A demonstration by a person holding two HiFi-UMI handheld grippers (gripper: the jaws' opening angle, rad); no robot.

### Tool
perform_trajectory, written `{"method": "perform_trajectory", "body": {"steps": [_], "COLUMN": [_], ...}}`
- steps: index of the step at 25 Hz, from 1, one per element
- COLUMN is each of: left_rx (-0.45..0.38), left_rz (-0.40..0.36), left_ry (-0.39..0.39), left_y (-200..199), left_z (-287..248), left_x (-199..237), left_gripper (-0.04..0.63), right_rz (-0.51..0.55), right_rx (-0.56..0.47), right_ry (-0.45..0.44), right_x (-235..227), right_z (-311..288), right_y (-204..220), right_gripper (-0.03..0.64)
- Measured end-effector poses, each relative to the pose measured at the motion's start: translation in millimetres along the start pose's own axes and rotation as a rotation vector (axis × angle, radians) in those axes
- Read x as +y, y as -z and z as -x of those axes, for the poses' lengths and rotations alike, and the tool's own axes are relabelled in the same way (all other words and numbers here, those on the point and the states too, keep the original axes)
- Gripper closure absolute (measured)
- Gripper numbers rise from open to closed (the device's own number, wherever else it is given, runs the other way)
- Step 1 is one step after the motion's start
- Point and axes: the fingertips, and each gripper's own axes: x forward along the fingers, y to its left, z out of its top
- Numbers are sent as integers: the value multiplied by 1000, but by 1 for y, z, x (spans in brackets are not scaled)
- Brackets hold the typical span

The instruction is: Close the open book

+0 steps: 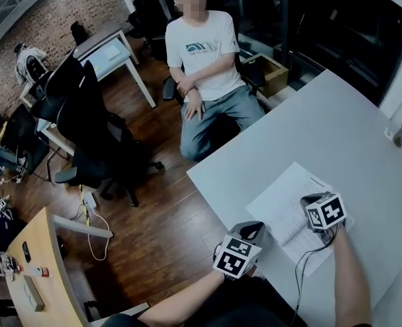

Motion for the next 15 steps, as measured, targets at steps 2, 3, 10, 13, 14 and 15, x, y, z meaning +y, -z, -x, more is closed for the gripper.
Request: {"method": "perform_trajectory", "body": {"steps": [2, 3, 10, 13, 14, 15], "left_rx": [4, 7, 42, 64, 72, 81], "left_rz": [1, -1, -34, -52, -56, -58], "left_ry": [6, 10, 43, 54, 57, 59], "left_y": [2, 3, 10, 17, 20, 23], "left_z": [-1, -2, -11, -14, -15, -15], "left_x": [2, 3, 4, 6, 6, 6], "left_gripper": [591, 591, 591, 591, 591, 591], "right_rz": [-10, -18, -133, -192, -212, -232], "right_rx": [12, 14, -20, -47, -52, -59], "right_ry": [16, 24, 86, 136, 160, 185], "right_x": [-4, -6, -24, -34, -39, -44], "right_z": [7, 12, 63, 94, 105, 116], "right_y": [12, 18, 67, 91, 101, 109], "right_gripper": [600, 600, 600, 600, 600, 600]}}
